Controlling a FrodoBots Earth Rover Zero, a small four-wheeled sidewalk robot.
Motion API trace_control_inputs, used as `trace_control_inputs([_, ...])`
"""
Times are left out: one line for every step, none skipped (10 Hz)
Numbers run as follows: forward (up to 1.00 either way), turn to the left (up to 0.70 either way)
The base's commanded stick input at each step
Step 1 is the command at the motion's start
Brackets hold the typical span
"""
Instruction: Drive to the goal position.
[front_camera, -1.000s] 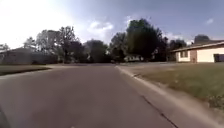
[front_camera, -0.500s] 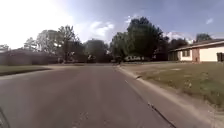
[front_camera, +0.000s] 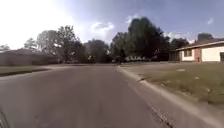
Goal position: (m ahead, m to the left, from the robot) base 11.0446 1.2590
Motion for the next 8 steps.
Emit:
trace_control_inputs([0.85, 0.02])
trace_control_inputs([0.85, 0.02])
trace_control_inputs([0.85, 0.02])
trace_control_inputs([0.85, 0.02])
trace_control_inputs([0.85, 0.02])
trace_control_inputs([0.85, 0.02])
trace_control_inputs([0.85, 0.02])
trace_control_inputs([0.85, 0.02])
